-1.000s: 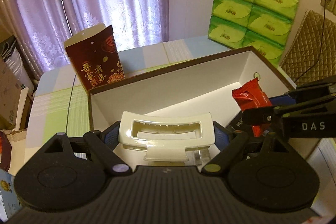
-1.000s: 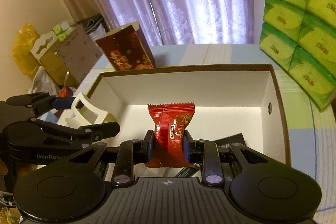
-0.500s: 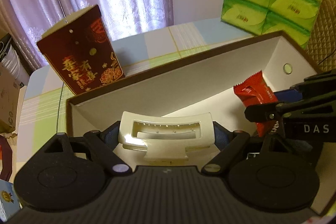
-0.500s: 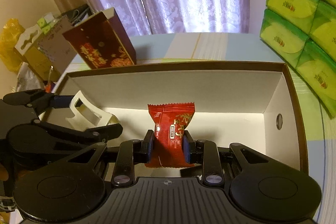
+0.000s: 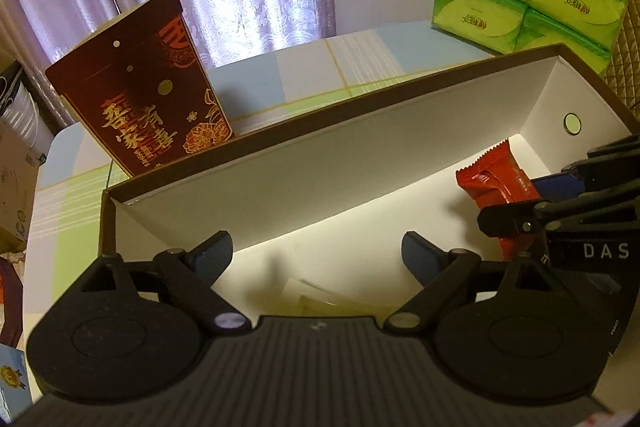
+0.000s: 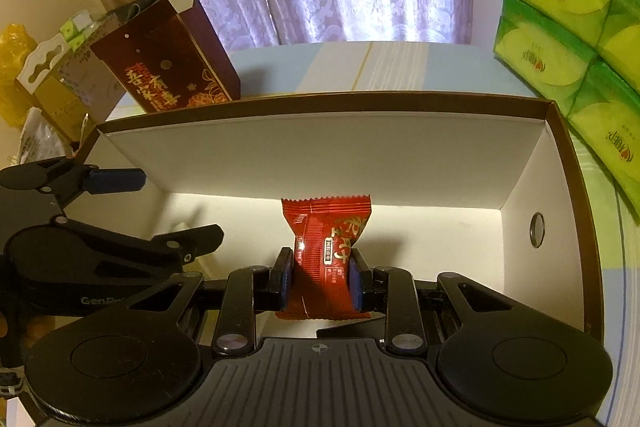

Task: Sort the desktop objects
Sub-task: 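Carry the white holder and red candy packet into the open box, then open both tools to release the items and lift out of the box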

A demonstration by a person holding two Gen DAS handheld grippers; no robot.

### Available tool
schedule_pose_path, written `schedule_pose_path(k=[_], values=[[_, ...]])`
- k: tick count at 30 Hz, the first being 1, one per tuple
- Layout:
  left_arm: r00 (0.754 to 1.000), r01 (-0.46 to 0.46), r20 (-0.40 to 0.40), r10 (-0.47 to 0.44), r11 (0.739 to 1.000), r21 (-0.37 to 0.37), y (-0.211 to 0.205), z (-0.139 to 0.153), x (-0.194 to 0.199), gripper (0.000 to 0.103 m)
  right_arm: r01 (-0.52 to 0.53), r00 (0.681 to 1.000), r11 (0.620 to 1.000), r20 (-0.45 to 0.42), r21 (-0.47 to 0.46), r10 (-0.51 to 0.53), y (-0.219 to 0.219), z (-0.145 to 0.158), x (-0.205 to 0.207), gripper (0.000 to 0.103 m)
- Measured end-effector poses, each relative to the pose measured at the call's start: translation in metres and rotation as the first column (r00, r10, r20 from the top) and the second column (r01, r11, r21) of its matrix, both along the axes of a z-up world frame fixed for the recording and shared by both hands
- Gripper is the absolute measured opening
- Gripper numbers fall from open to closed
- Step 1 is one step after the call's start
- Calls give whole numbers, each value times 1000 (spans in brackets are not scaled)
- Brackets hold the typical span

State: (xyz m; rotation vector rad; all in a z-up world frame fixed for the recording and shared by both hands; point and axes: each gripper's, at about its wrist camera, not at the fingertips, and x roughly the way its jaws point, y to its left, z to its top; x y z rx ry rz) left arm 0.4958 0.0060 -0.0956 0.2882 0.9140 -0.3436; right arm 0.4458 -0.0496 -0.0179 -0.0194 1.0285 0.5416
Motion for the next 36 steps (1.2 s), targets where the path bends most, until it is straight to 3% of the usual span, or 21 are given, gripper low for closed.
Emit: schedule_pose_path(k=[8,10,12,13,21,27,36], values=[[1000,-20,17,20,1000,5,5,8,0,89,-12,1000,1000,11,-6,12,4,-1,0,25],[999,-21,24,21,1000,7,6,10,-1,89,-29,999,1000,24,-11,29,6,0,-1,30],[999,-25,27,25,1000,8,7,12,-2,89,-31,998,999,47,-26,33,7,2,-4,63],[999,-34,34,33,999,12,9,13,-2,90,-28,997,999,69,-35,31,7,3,-6,70],[995,-82,56,81,997,10,22,28,-11,94,-58,990,996,124,-66,66,0,17,-24,94],[992,-116,50,116,993,-3,29,40,-23,96,-52,988,998,144,-48,58,-8,30,-40,101],[982,-174,60,177,984,-45,38,66,-50,98,-39,981,998,186,-56,49,-18,50,-68,101]])
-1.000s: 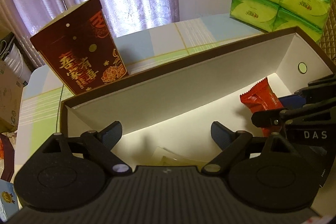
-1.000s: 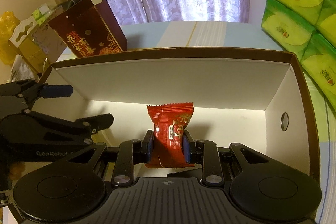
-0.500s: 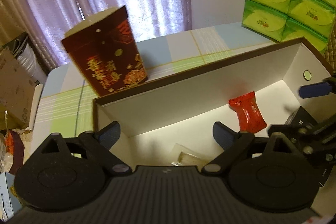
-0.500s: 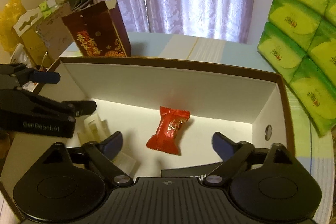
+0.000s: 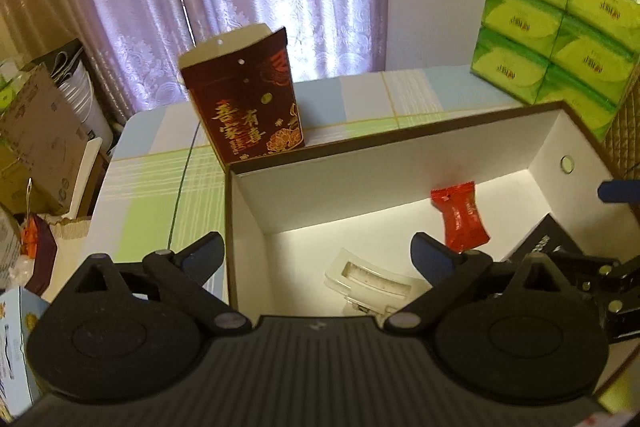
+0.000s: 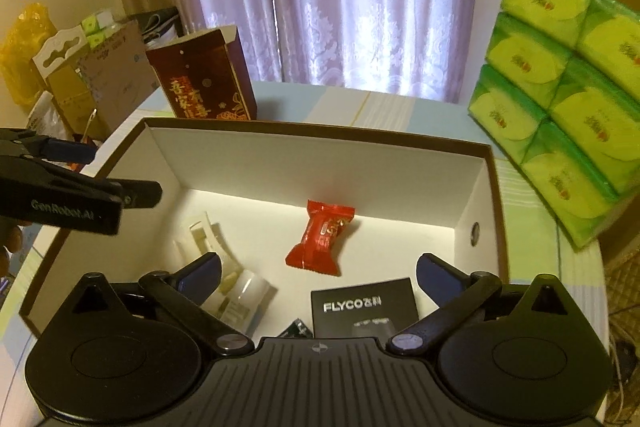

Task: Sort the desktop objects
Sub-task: 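Open both tools to release the items and lift out of the box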

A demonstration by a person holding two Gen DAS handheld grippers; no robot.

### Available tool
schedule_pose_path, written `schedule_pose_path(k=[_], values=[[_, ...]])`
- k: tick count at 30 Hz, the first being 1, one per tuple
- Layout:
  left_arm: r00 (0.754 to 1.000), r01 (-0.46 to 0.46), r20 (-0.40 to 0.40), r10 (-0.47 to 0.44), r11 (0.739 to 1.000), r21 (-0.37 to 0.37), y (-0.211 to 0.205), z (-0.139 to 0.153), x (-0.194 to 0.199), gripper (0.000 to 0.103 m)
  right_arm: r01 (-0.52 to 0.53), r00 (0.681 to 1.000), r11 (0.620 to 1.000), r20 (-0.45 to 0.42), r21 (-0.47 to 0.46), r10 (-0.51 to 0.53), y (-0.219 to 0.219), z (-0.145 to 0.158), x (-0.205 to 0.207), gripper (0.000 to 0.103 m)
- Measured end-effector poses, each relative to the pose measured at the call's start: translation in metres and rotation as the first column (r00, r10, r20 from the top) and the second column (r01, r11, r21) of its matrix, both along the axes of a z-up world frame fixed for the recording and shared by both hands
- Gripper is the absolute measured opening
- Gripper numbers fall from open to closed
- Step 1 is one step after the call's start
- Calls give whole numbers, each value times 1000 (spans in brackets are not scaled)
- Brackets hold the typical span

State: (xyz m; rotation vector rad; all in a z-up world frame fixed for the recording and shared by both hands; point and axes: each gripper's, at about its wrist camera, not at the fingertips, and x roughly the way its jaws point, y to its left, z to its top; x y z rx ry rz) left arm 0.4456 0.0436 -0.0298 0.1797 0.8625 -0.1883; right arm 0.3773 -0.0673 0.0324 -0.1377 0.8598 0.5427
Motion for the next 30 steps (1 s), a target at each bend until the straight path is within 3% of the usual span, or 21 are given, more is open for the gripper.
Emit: schedule_pose_path(k=[13,30], values=[[998,-53,21,54,997,-57,4,38,-60,99,50,997,997,51,52,-53,-19,35,-48,101],[993,-108,39,111,990,-90,14,57,-152,99,60,994,992,87,111,-70,-41,65,-115,101]])
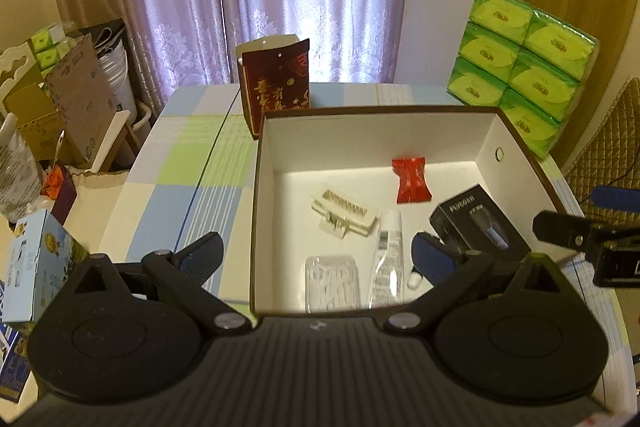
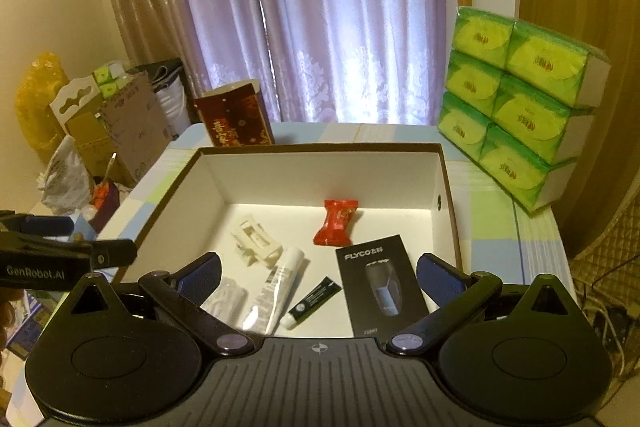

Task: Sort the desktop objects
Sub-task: 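Open both tools to release the items and lift out of the box, then withdraw both tools from the box toward the clear cup and swab bag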

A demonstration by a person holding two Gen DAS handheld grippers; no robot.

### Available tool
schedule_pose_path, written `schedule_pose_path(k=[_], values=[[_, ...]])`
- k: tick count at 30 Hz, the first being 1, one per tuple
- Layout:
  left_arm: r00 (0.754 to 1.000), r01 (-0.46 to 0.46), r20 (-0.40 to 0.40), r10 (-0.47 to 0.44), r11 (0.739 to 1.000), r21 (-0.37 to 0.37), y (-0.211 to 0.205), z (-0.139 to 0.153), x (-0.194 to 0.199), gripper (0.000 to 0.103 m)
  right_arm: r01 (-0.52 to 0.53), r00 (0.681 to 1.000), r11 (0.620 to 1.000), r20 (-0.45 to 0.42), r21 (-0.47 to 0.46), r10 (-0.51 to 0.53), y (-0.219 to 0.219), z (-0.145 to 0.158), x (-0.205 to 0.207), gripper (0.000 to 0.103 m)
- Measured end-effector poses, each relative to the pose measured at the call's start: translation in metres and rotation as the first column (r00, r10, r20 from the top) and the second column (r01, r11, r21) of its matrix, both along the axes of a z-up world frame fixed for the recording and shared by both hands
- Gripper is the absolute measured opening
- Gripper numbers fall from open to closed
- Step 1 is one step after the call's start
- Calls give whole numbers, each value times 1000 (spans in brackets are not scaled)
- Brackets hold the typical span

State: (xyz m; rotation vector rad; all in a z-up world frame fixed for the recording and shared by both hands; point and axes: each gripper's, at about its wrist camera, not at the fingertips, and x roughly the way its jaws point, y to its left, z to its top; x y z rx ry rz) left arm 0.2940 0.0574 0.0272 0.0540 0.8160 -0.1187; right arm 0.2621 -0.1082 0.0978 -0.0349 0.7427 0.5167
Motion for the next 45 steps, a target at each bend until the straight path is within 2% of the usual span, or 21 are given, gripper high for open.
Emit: schedule_pose_path(k=[11,20,27,45], values=[[1000,7,1,-7,1000,-6,1,7,-49,99,-47,999,999,-2,-4,47,-7,3,-47,101],[1000,21,-19,-21,1000,-2,-2,2,-76,99,-76,997,997,-14,-30,75,-12,-2,-74,101],[999,27,-42,-26,1000,12,-5,-7,-91,99,-81,996,996,-26,-43,79,-18,-9,-87,101],[992,40,-120,-35,998,43,-7,-39,-117,99,-88,989,993,-128,-80,77,-28,-44,-104,101]])
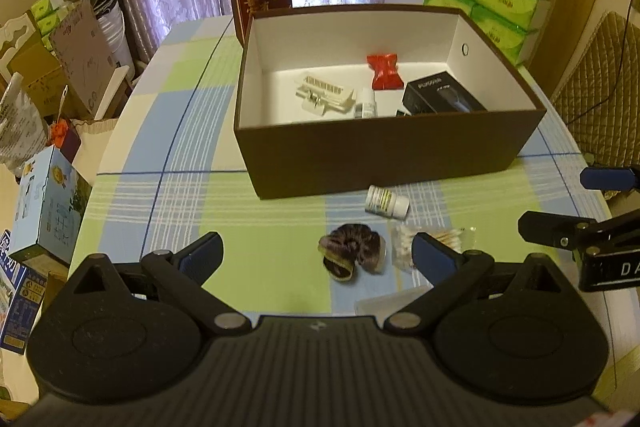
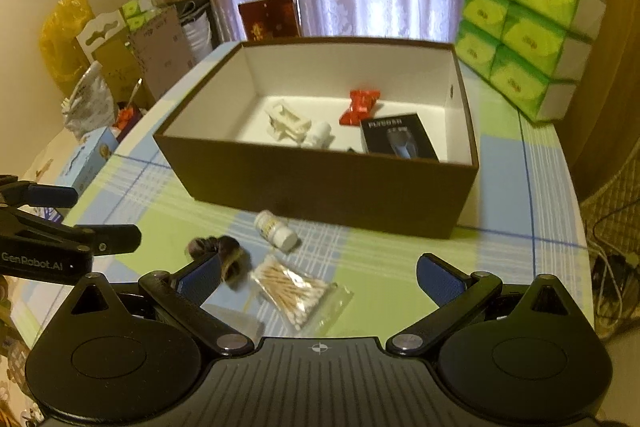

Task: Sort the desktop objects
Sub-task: 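Withdraw both tools from the box toward the clear cup and swab bag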

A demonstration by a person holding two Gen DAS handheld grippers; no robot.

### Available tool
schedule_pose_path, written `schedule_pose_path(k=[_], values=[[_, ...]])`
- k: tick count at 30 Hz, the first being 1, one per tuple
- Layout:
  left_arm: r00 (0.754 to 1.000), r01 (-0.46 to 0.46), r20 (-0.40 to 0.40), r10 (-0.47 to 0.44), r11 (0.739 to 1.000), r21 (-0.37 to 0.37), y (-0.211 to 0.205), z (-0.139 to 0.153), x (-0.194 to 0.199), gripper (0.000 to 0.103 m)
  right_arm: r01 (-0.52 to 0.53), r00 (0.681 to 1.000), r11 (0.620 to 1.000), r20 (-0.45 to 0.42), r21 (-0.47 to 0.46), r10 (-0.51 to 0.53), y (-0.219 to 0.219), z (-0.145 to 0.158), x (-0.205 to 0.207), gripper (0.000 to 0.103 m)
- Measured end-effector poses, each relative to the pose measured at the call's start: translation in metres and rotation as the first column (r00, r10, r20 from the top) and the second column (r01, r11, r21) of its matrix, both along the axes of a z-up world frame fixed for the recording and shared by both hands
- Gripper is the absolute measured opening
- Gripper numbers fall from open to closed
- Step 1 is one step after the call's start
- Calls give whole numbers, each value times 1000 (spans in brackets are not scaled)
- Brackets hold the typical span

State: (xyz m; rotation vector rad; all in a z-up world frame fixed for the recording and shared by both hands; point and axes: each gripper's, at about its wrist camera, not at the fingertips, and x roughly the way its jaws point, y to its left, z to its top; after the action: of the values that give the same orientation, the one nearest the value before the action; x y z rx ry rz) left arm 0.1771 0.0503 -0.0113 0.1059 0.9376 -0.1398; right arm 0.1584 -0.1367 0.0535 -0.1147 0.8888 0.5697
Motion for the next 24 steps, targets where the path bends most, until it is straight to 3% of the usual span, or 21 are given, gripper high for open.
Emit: schedule_pose_path(k=[12,24], values=[[997,20,-78,-19,1000,11,5,-38,-23,99,9,997,999,-71,-49,-12,-15,-33,-18,101],[987,83,-134,-85,996,-23,-20,-67,-29,99,69,987,994,-141,-84,-80,-36,-60,-15,101]])
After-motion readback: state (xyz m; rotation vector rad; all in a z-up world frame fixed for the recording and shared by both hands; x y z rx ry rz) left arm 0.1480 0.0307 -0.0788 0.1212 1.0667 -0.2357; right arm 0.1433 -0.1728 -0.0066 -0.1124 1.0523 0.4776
